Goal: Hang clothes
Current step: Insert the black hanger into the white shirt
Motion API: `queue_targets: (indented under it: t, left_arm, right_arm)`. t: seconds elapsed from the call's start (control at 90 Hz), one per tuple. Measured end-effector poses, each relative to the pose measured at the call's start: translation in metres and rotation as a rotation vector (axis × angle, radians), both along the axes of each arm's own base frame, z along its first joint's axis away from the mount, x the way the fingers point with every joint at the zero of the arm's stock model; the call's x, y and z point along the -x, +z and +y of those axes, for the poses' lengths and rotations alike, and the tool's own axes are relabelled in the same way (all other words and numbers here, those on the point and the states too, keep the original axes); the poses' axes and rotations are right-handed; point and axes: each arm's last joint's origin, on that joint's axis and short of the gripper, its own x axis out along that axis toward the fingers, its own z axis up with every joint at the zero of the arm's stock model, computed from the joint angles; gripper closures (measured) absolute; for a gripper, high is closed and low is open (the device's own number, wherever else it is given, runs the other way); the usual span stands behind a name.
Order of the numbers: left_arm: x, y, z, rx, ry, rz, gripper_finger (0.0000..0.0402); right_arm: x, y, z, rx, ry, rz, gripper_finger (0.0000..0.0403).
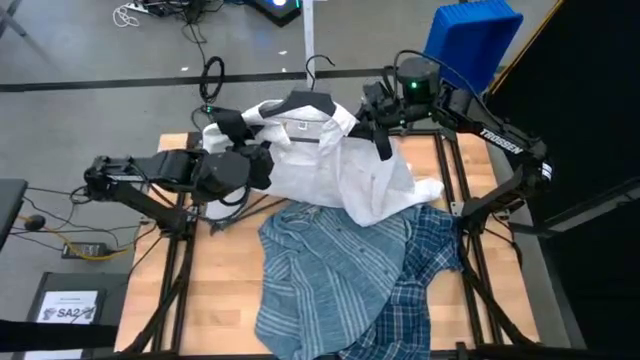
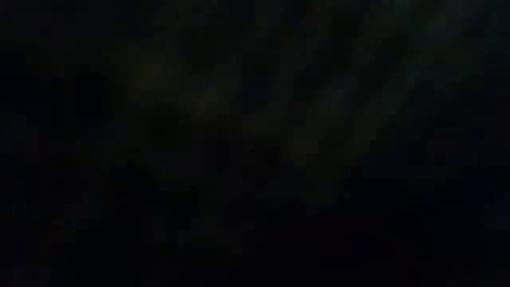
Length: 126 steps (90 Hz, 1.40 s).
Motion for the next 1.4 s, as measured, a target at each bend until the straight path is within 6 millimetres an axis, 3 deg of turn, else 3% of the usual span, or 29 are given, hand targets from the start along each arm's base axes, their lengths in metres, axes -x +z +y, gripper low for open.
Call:
queue_targets:
  t: [0.456, 0.767, 0.911, 1.078, 1.4]
  left_arm:
    - [-0.003, -0.003, 0.007, -0.013, 0.001, 0.064, 0.0224]
    - [-0.032, -0.024, 0.002, -0.085, -0.044, 0.267, 0.0234]
    - [-0.041, -0.031, 0.002, -0.157, 0.045, 0.322, 0.0274]
    - [-0.043, -0.032, -0.002, -0.203, 0.069, 0.35, 0.0385]
    - [-0.048, -0.021, -0.005, -0.275, 0.115, 0.347, 0.0401]
  right_arm:
    - [-0.001, 0.0, 0.003, -0.079, 0.047, 0.004, 0.0399]
    - [-0.001, 0.001, 0.005, -0.187, 0.07, 0.019, 0.0399]
    - [-0.003, 0.001, 0.009, -0.193, 0.075, 0.022, 0.0399]
    - [-0.004, 0.0, 0.009, -0.183, 0.073, 0.022, 0.0395]
    - [0.003, 0.005, -0.007, -0.098, 0.035, -0.04, 0.0356]
